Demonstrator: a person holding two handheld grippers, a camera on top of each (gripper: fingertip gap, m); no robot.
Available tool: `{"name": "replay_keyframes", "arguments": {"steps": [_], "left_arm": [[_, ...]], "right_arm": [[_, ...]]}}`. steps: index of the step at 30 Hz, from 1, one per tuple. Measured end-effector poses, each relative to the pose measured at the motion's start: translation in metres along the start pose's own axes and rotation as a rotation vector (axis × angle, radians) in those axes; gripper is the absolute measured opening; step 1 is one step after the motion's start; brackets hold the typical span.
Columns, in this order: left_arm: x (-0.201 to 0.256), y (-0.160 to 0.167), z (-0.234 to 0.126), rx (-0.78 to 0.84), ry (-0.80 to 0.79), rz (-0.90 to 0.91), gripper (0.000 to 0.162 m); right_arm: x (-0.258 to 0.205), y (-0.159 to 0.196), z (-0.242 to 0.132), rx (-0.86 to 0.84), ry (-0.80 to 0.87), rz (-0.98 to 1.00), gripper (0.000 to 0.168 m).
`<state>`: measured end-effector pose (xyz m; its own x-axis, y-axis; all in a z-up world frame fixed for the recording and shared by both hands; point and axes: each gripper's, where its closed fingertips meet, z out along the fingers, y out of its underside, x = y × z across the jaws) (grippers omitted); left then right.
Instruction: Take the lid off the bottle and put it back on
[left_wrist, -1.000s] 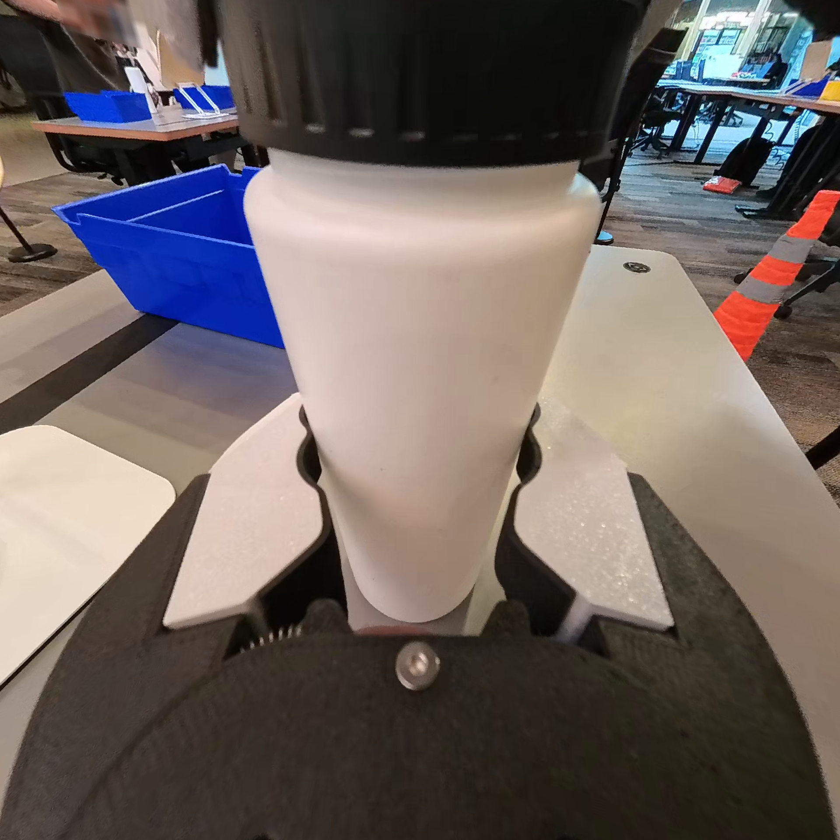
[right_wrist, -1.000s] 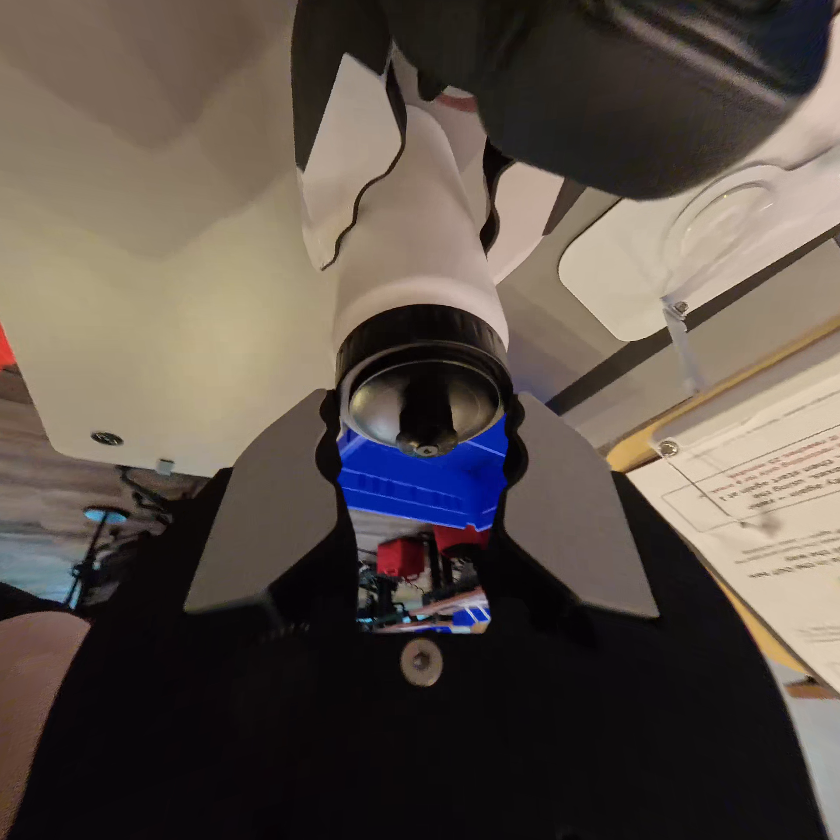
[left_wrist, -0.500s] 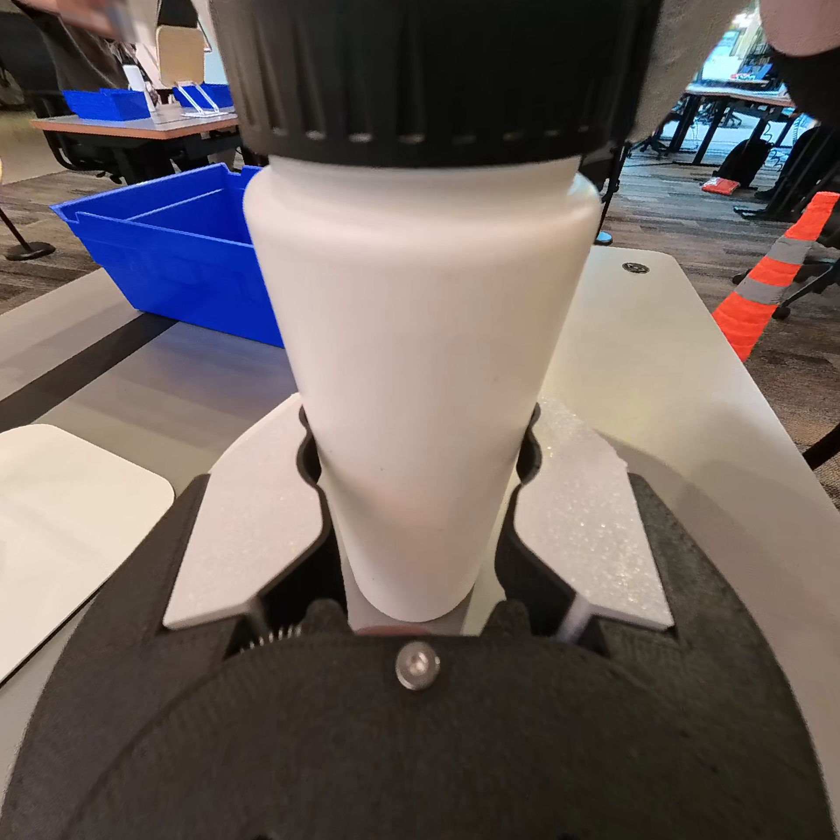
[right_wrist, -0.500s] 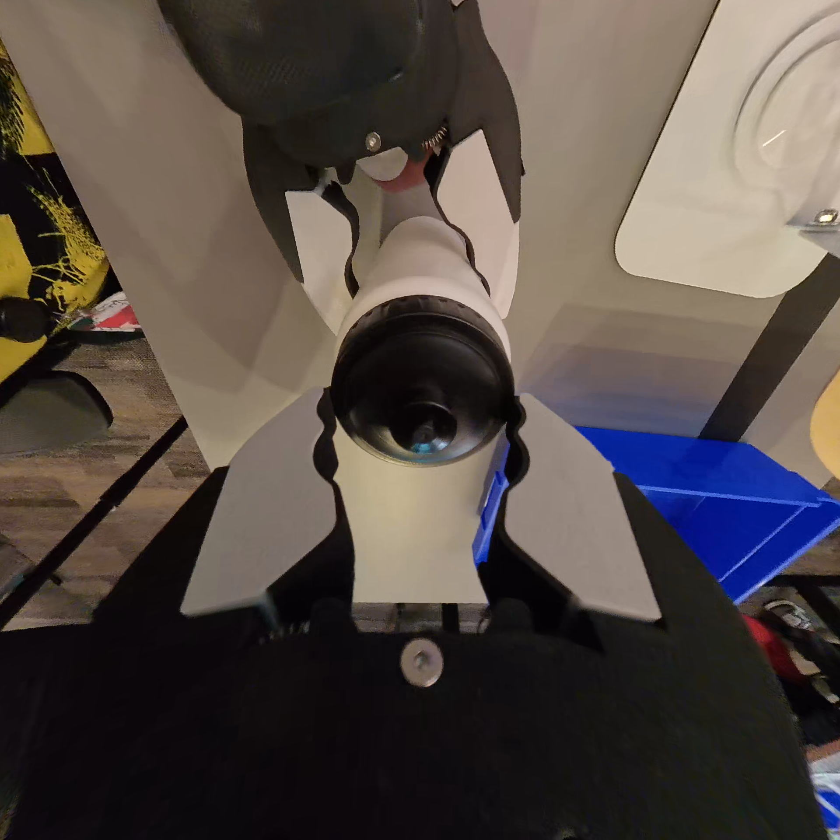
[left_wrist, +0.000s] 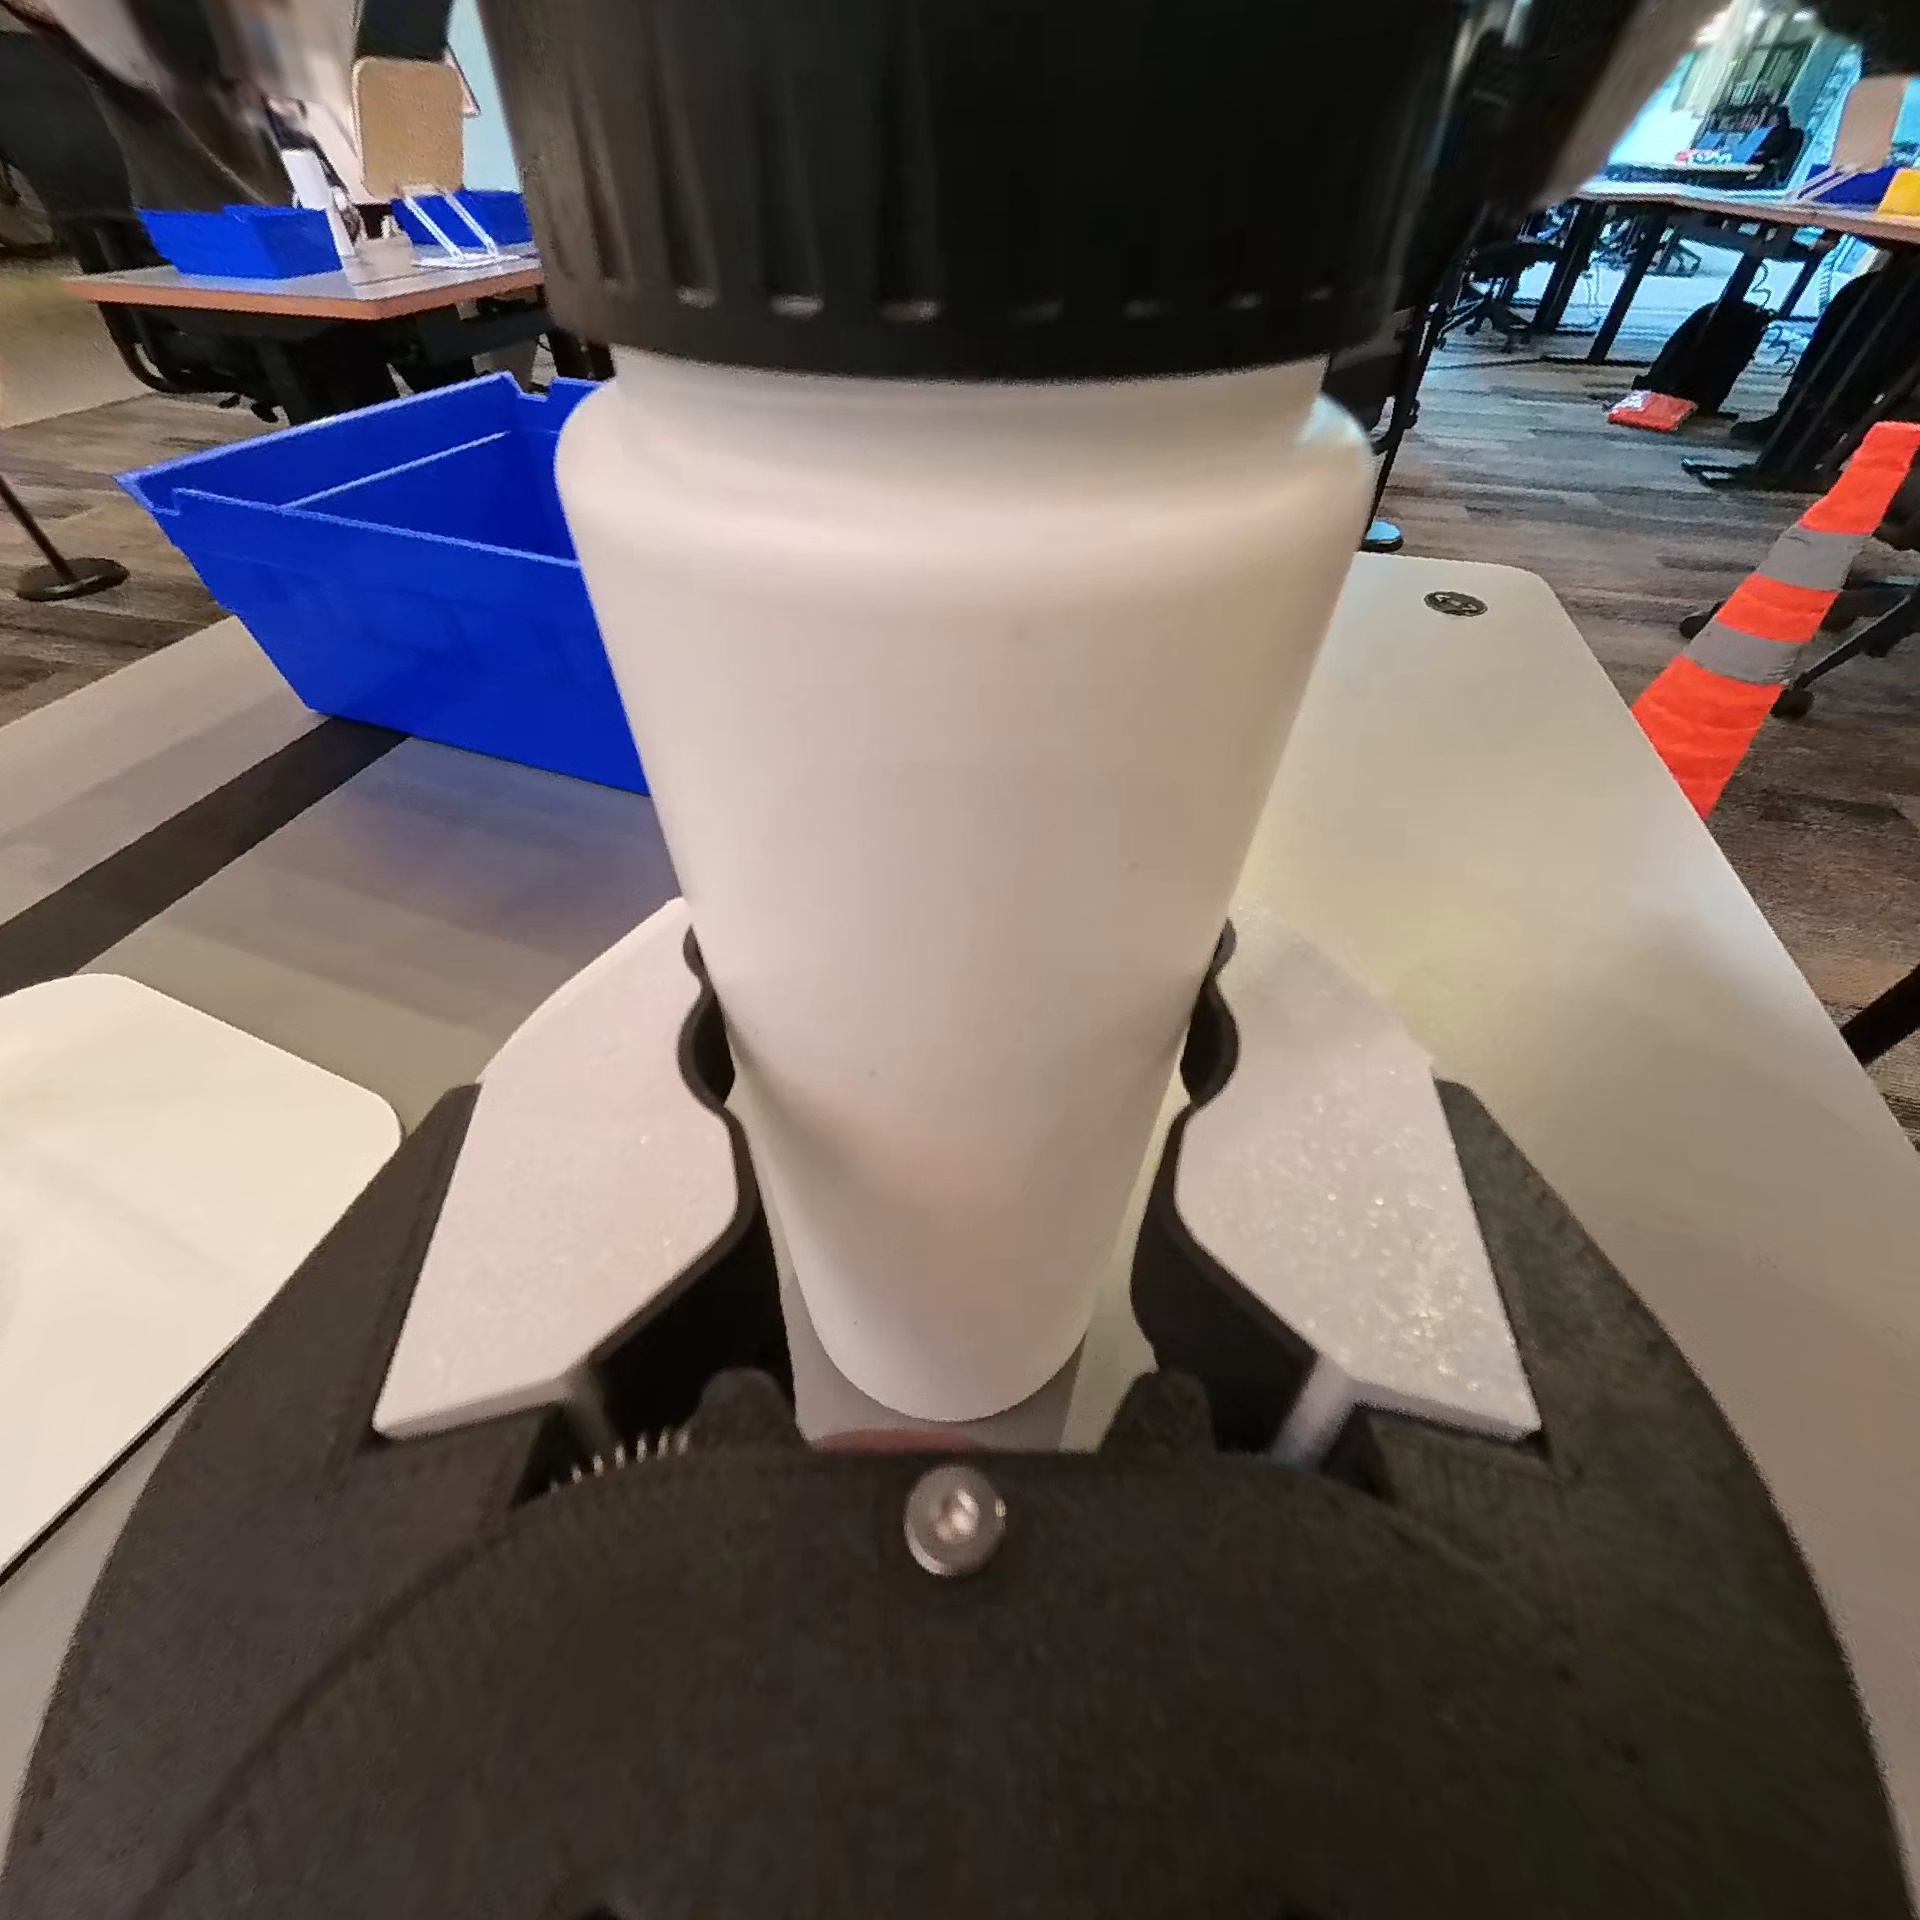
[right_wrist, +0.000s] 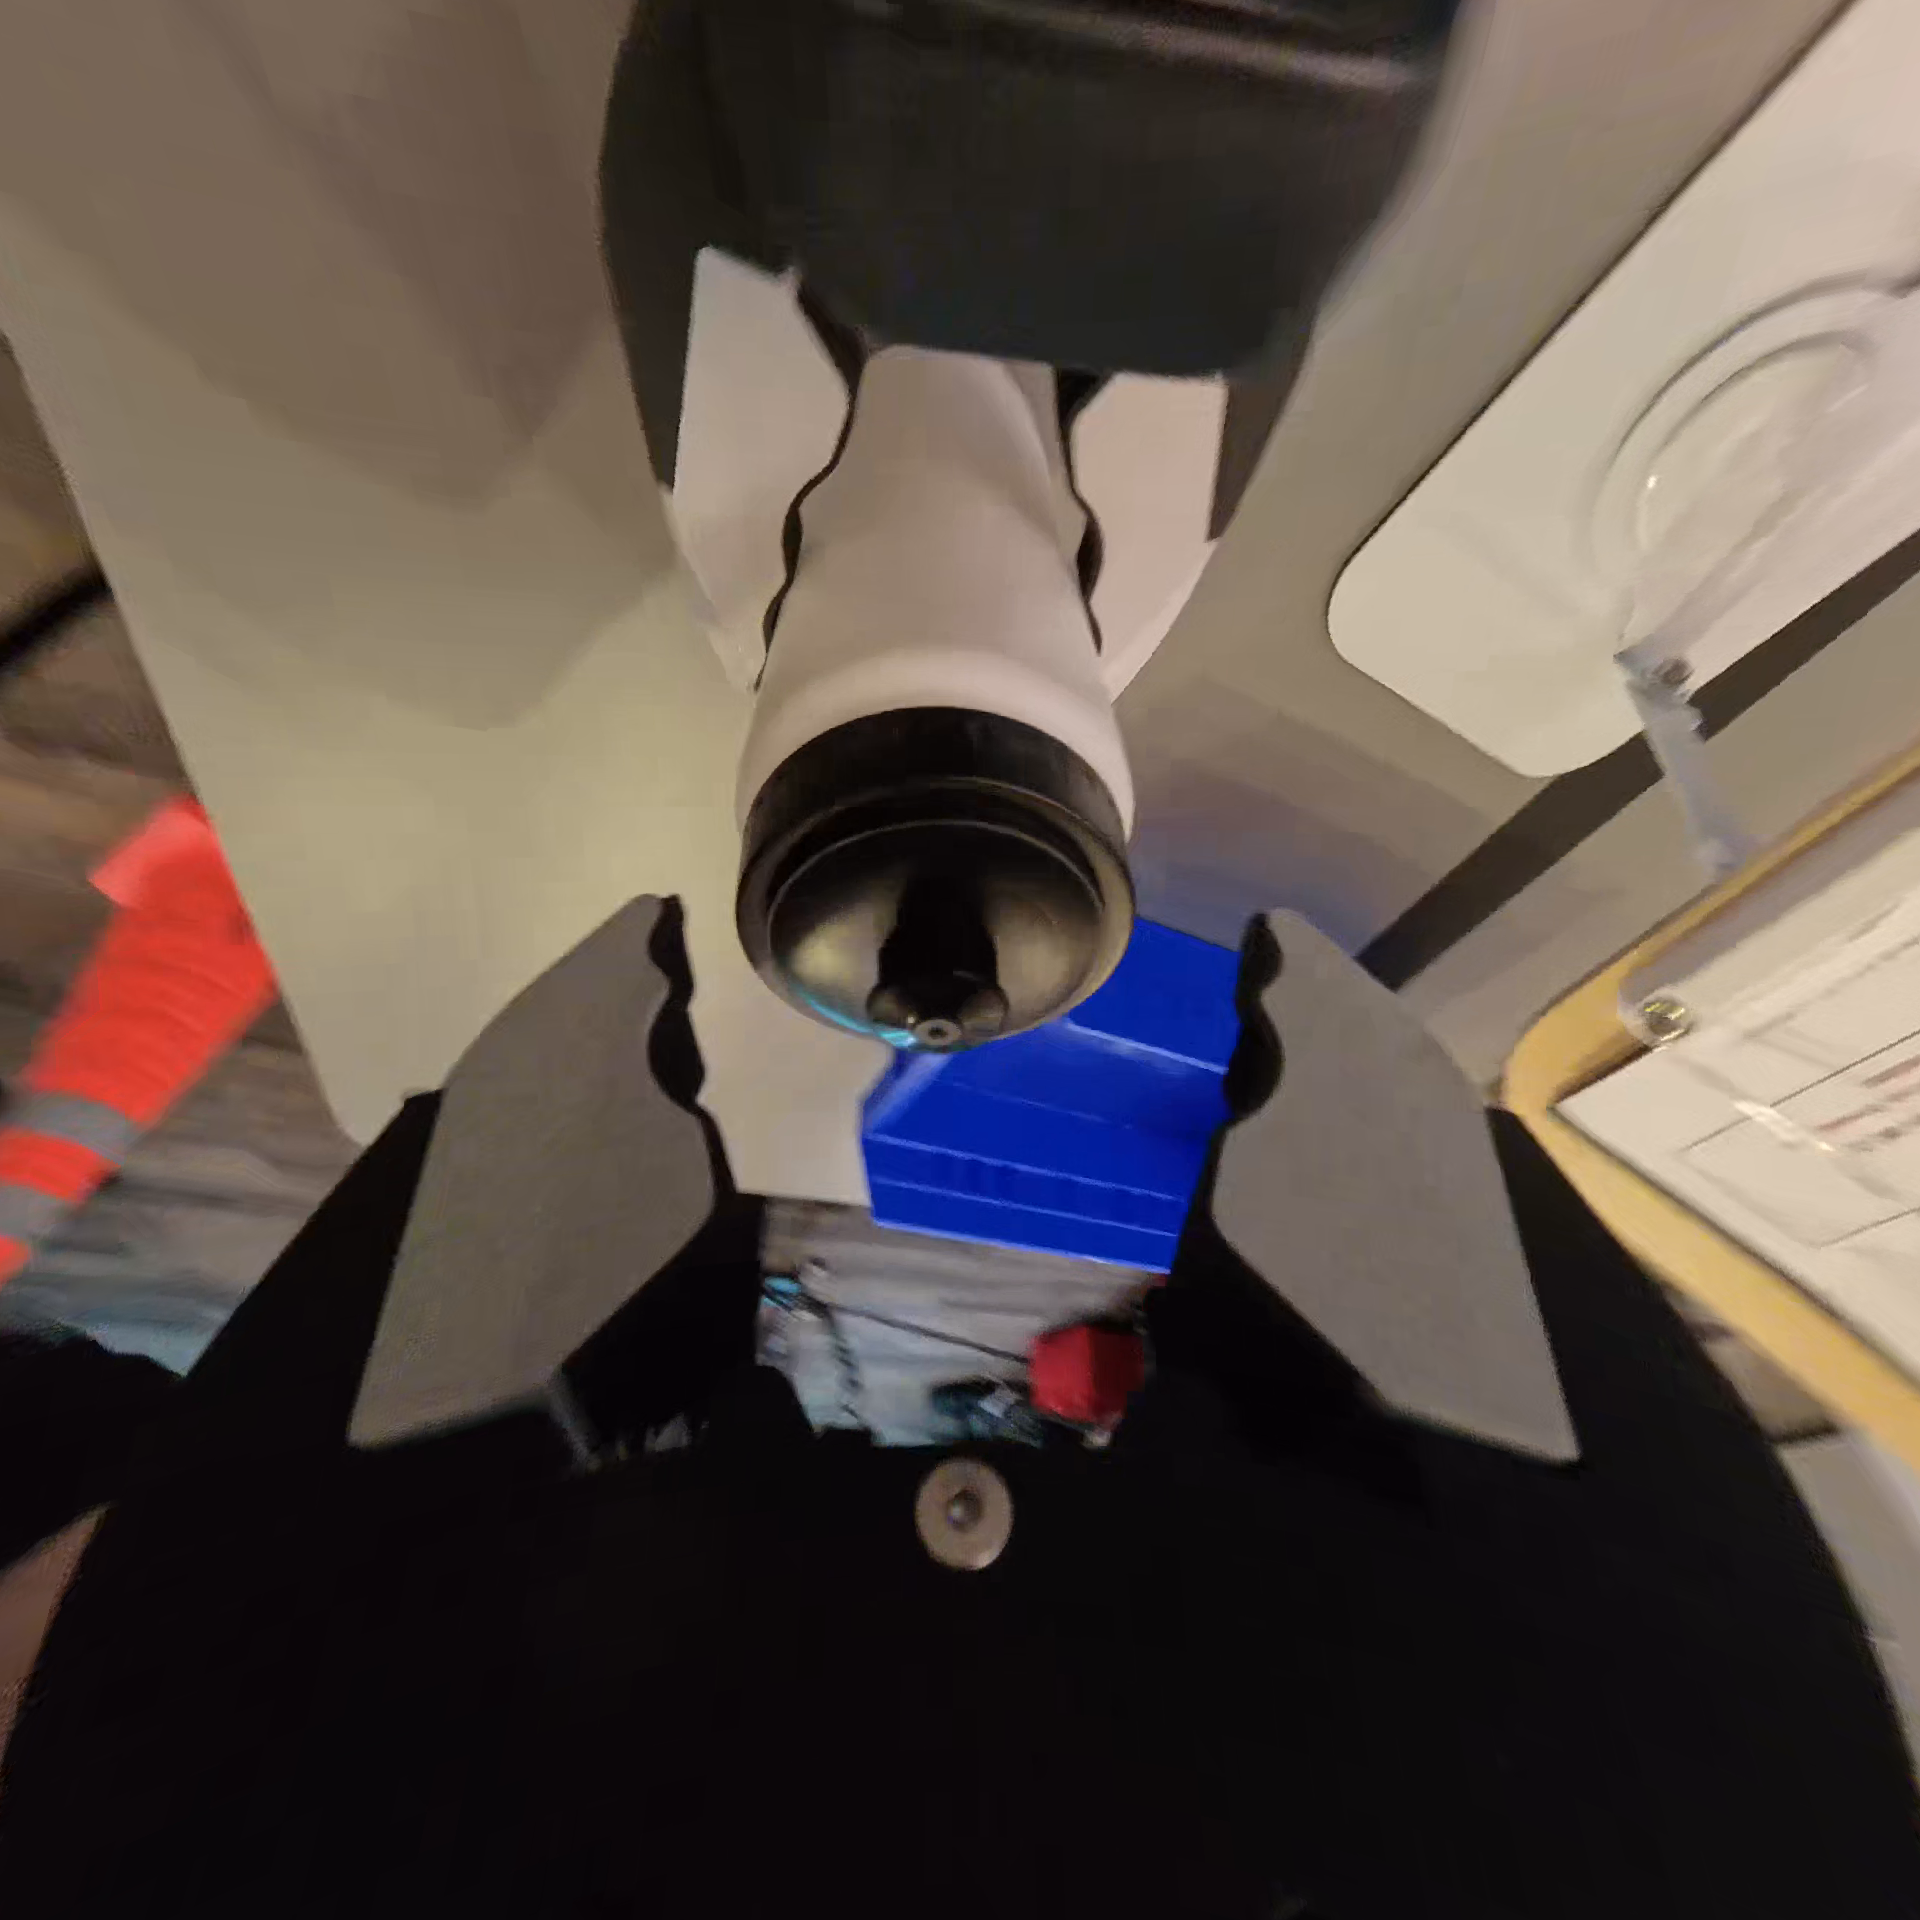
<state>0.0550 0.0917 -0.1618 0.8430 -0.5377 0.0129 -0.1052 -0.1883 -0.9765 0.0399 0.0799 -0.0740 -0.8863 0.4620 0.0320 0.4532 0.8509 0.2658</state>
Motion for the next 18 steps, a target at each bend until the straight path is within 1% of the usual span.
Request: {"name": "replay_keyframes", "arguments": {"steps": [1,3,5,7,8,9,11,13,18], "left_arm": [[0.0,0.0,0.0,0.001,0.0,0.0,0.086],[0.0,0.0,0.0,0.003,0.002,-0.004,0.086],[0.0,0.0,0.0,0.002,0.001,-0.003,0.086],[0.0,0.0,0.0,0.004,0.001,-0.007,0.086],[-0.001,0.0,0.0,0.006,0.003,-0.012,0.086],[-0.001,0.0,-0.001,0.008,0.003,-0.016,0.086],[-0.001,0.0,0.0,0.007,0.001,-0.013,0.086],[-0.001,0.0,0.0,0.006,0.001,-0.009,0.086],[0.0,0.0,0.0,0.004,0.0,-0.002,0.086]], "right_arm": [[0.001,0.001,-0.001,0.029,-0.009,0.07,0.105],[0.005,0.003,-0.002,0.088,-0.007,0.188,0.104],[0.003,0.006,0.001,0.14,-0.025,0.266,0.102],[-0.002,0.003,0.002,0.198,-0.076,0.324,0.087],[-0.006,0.0,0.001,0.228,-0.113,0.328,0.074],[-0.007,-0.001,0.001,0.242,-0.12,0.327,0.07],[-0.007,0.0,0.001,0.228,-0.108,0.278,0.07],[-0.007,0.002,0.001,0.178,-0.073,0.173,0.07],[-0.004,0.006,0.0,-0.028,0.034,-0.137,0.069]]}}
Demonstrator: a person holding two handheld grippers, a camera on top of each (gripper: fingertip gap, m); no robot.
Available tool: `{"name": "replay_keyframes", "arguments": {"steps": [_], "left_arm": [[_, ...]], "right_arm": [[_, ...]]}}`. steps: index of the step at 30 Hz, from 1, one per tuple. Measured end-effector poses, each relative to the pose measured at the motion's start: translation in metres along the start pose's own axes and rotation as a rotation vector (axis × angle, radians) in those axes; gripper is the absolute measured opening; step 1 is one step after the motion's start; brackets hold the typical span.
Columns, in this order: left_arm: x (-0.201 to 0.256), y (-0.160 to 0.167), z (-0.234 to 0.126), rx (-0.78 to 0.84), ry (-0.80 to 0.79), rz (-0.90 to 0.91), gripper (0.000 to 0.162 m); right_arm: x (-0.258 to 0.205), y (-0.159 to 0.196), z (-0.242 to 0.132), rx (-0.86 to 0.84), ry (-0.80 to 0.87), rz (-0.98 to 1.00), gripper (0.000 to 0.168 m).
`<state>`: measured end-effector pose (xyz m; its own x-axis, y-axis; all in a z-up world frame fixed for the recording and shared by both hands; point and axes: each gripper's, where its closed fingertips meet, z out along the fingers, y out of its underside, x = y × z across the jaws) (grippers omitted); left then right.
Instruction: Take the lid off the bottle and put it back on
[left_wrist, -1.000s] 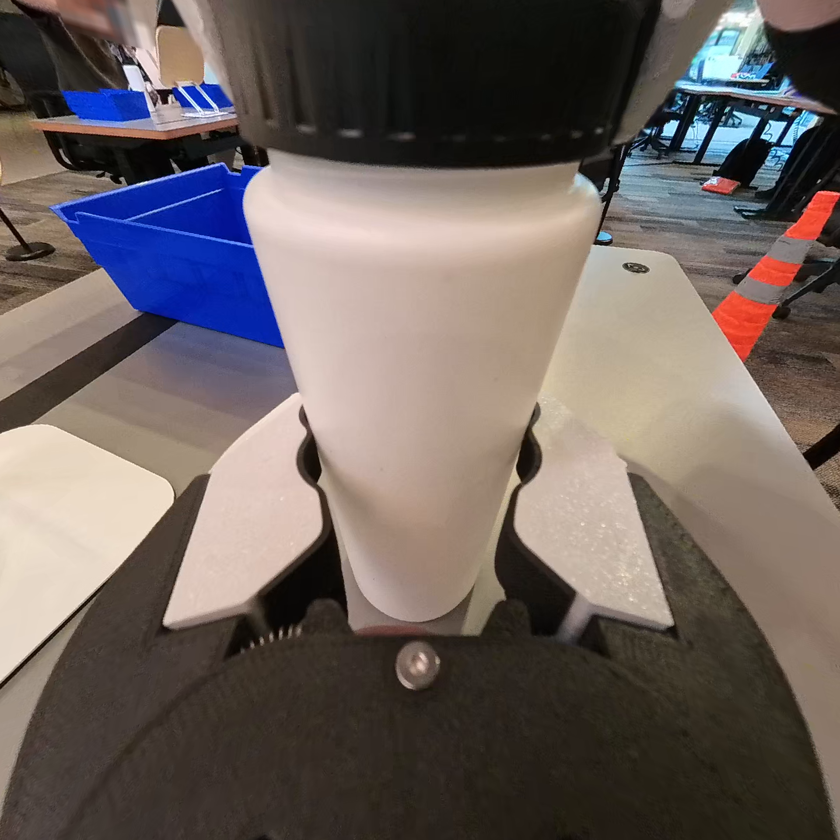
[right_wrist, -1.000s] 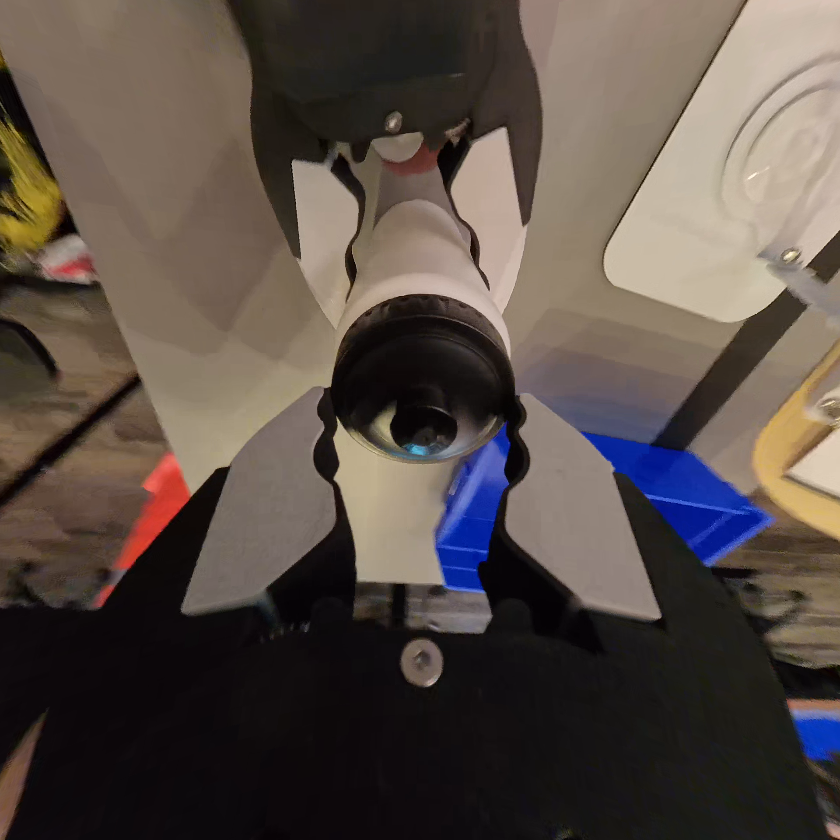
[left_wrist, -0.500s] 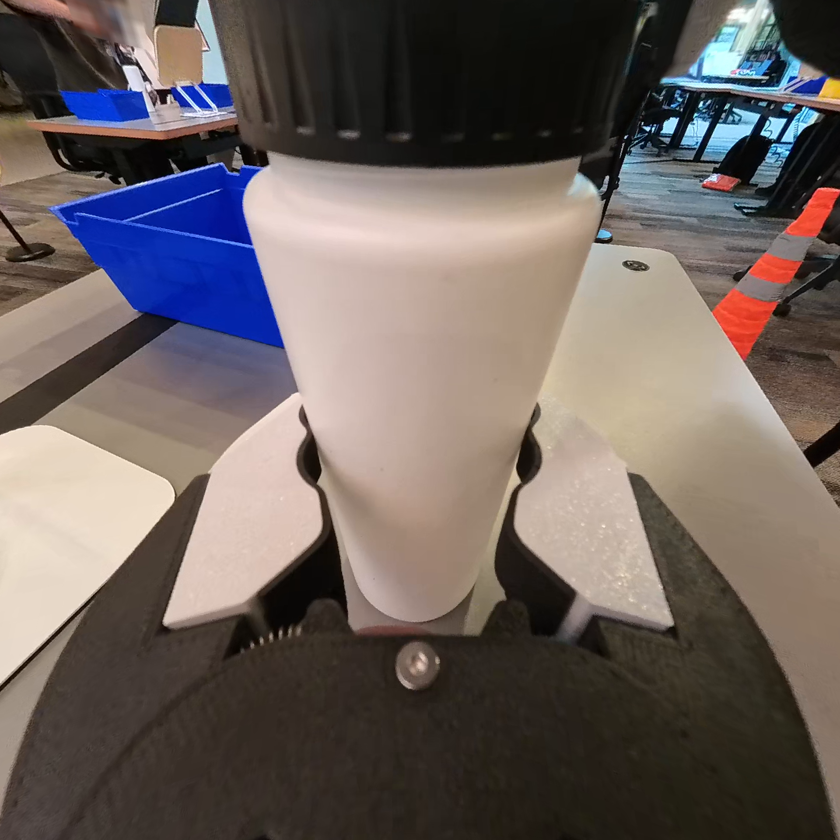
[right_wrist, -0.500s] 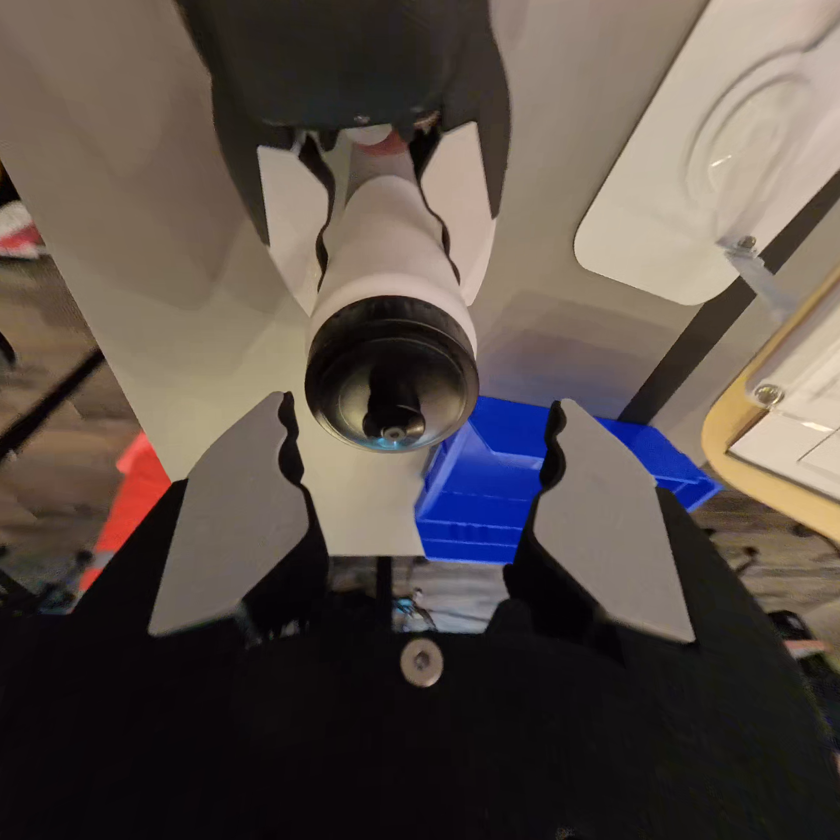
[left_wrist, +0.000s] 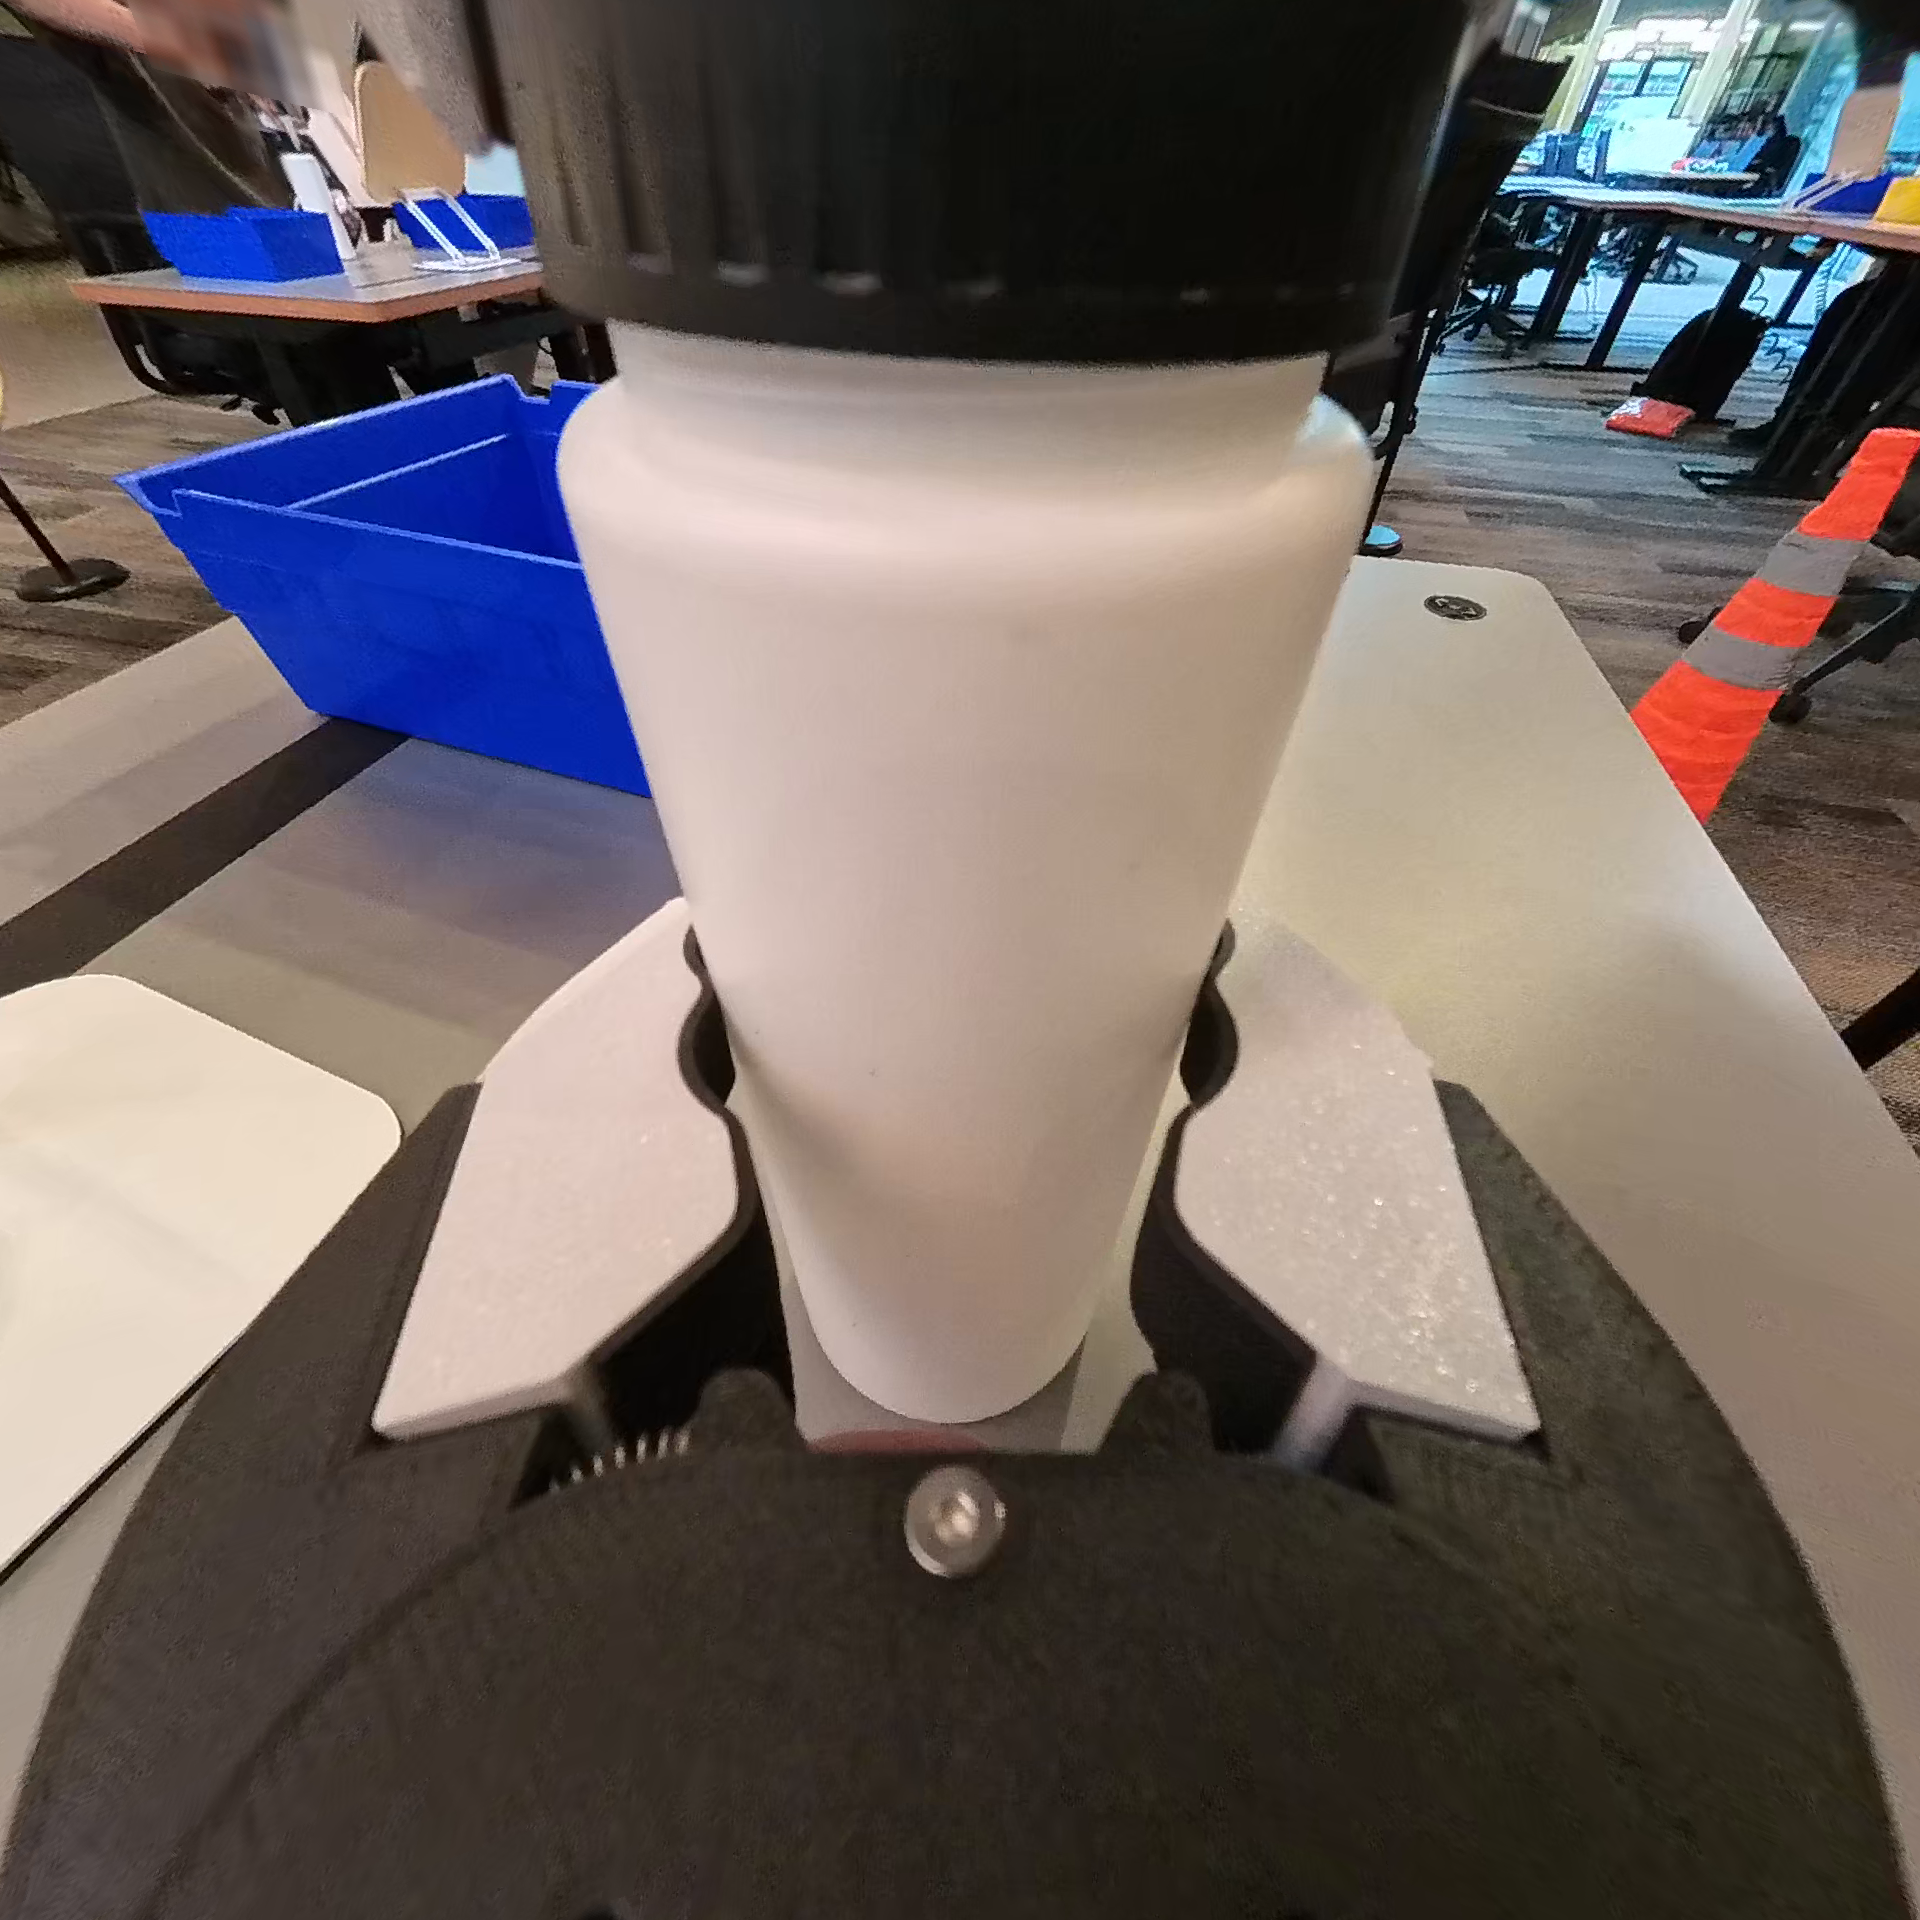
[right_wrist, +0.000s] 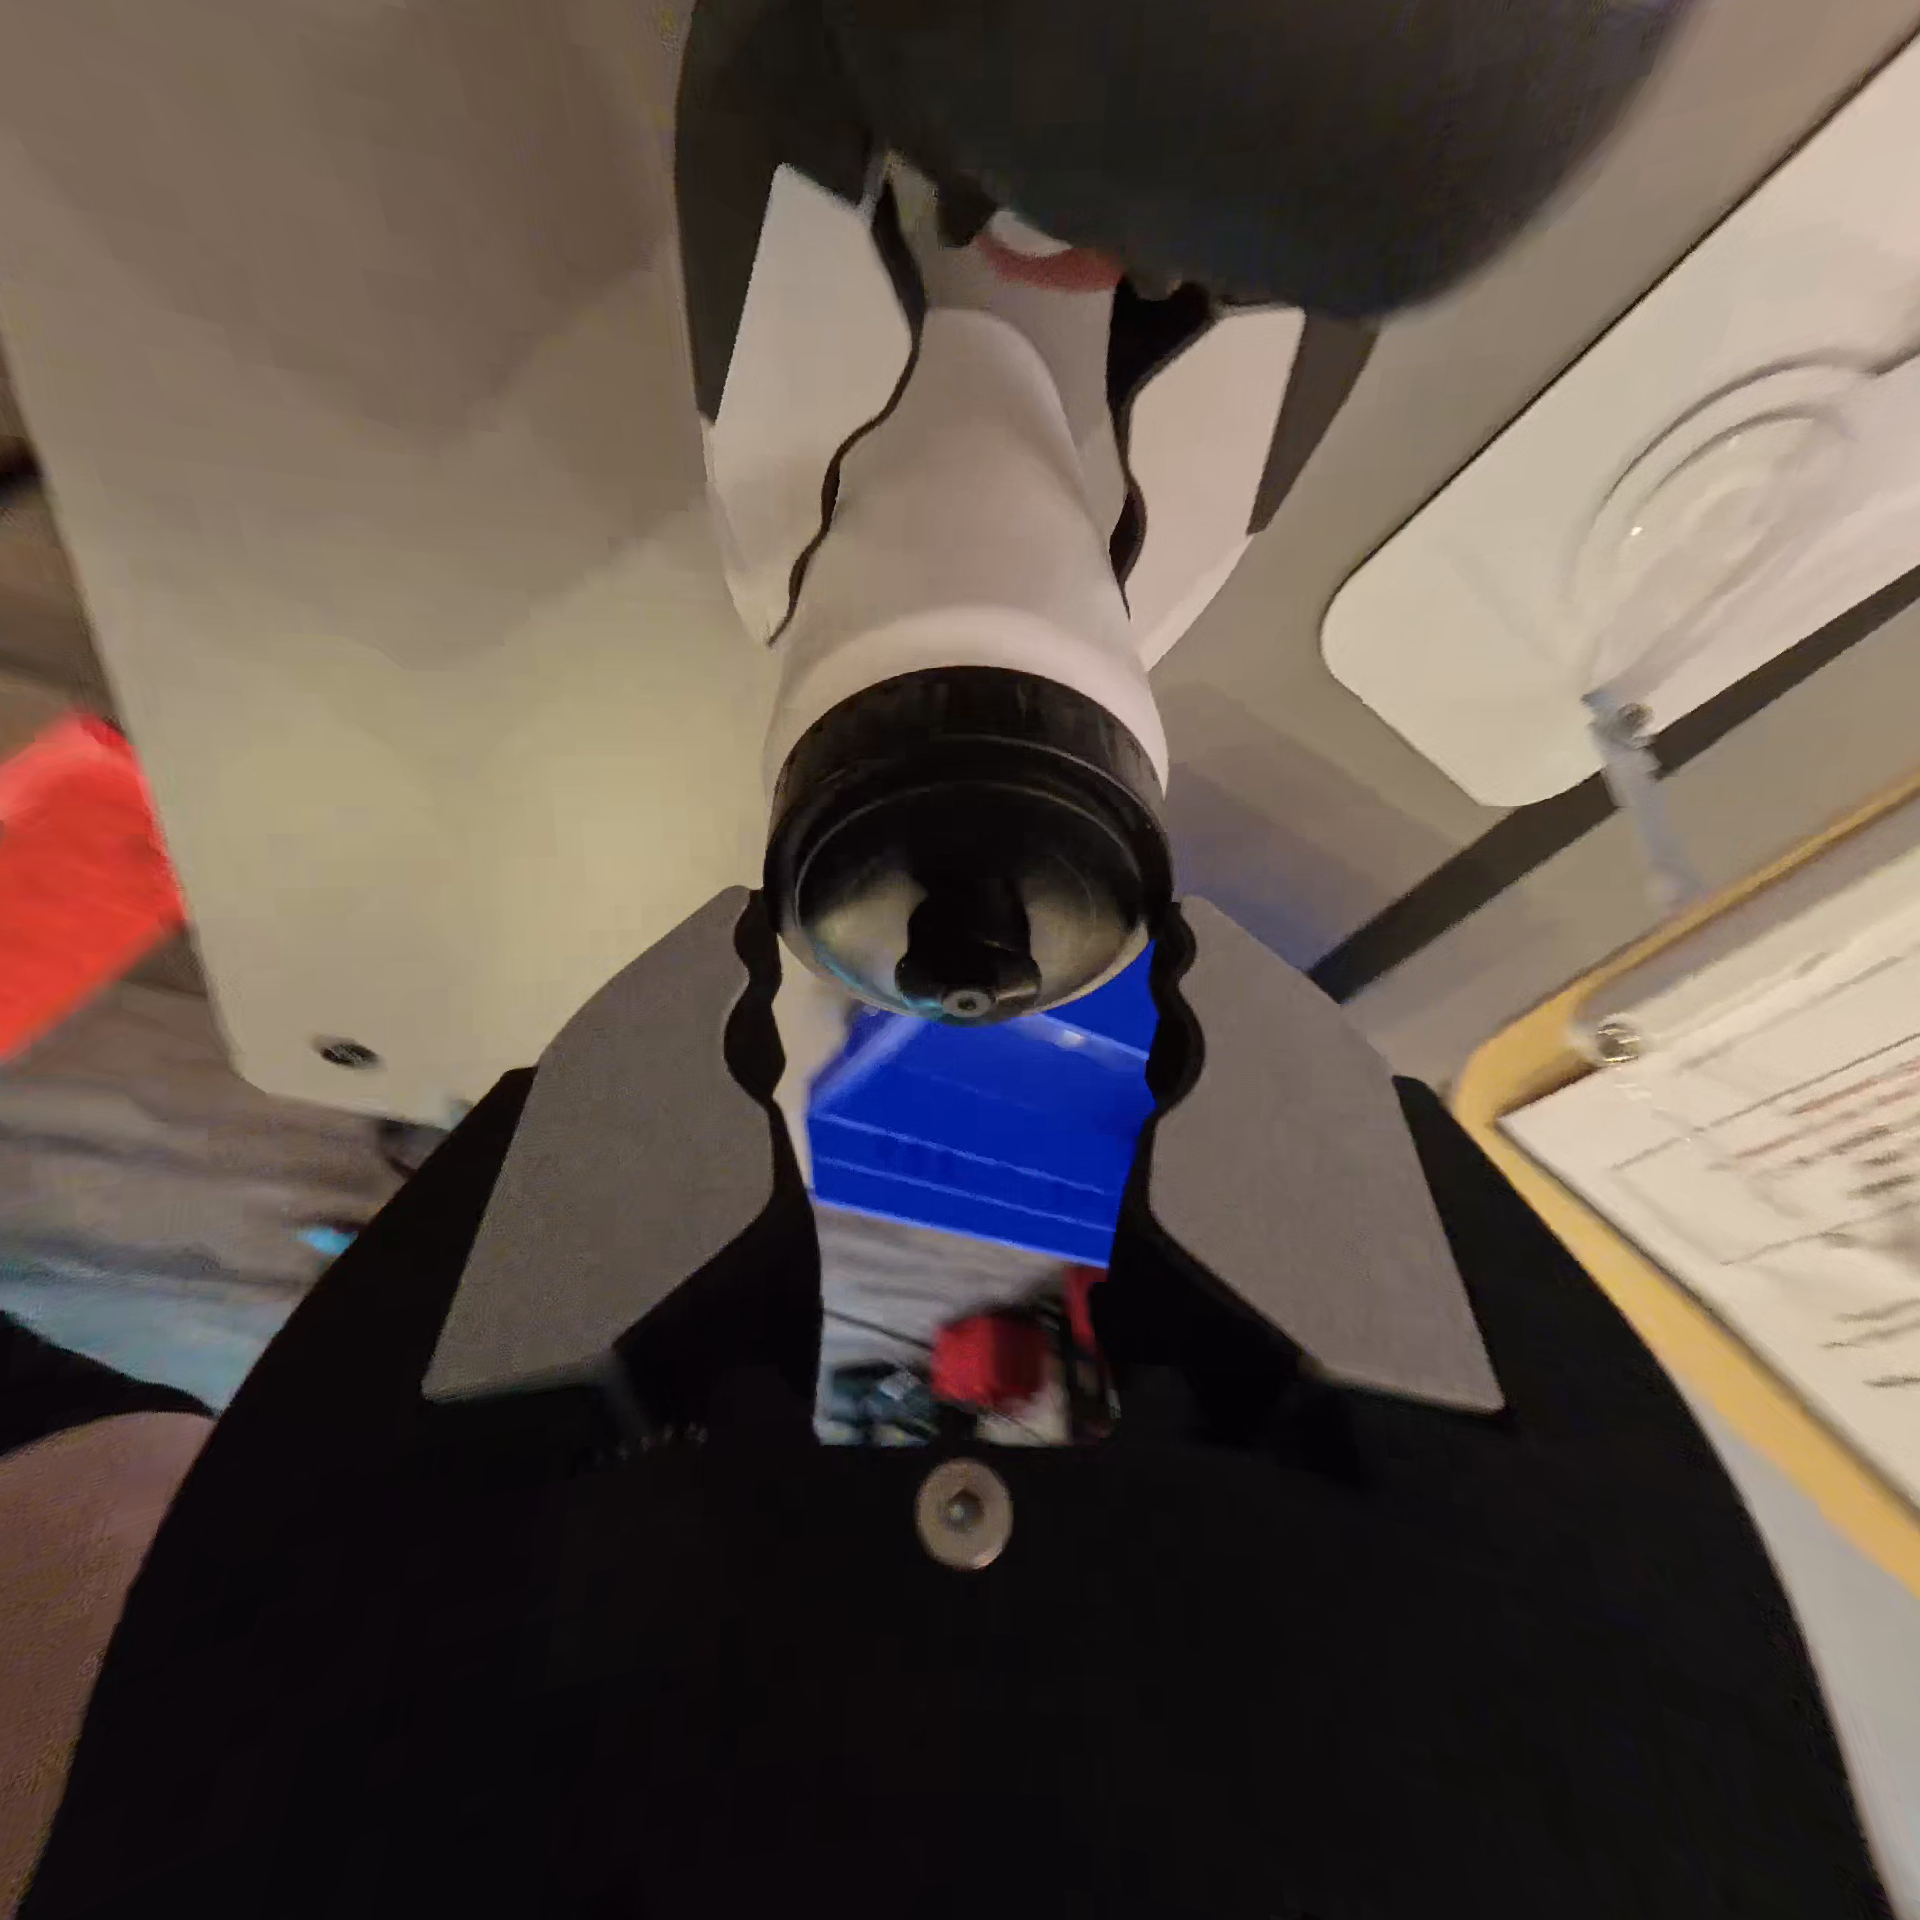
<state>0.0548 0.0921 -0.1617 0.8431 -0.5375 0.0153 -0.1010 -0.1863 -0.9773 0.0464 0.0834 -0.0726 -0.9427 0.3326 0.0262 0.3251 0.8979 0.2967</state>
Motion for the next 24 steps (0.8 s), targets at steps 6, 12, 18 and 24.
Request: {"name": "replay_keyframes", "arguments": {"steps": [6,12,18,24], "left_arm": [[0.0,0.0,0.0,0.0,0.002,-0.003,0.086],[0.001,0.0,0.0,-0.003,0.002,0.0,0.086],[0.001,0.0,0.001,-0.004,0.002,0.0,0.086],[0.003,0.0,0.001,-0.007,0.0,0.013,0.086]], "right_arm": [[0.002,-0.003,-0.001,-0.062,-0.006,0.04,0.08],[-0.003,-0.009,0.006,0.193,-0.133,0.468,0.091],[-0.003,-0.016,0.003,0.371,-0.199,0.54,0.073],[-0.007,-0.01,0.004,0.123,-0.1,0.106,0.072]]}}
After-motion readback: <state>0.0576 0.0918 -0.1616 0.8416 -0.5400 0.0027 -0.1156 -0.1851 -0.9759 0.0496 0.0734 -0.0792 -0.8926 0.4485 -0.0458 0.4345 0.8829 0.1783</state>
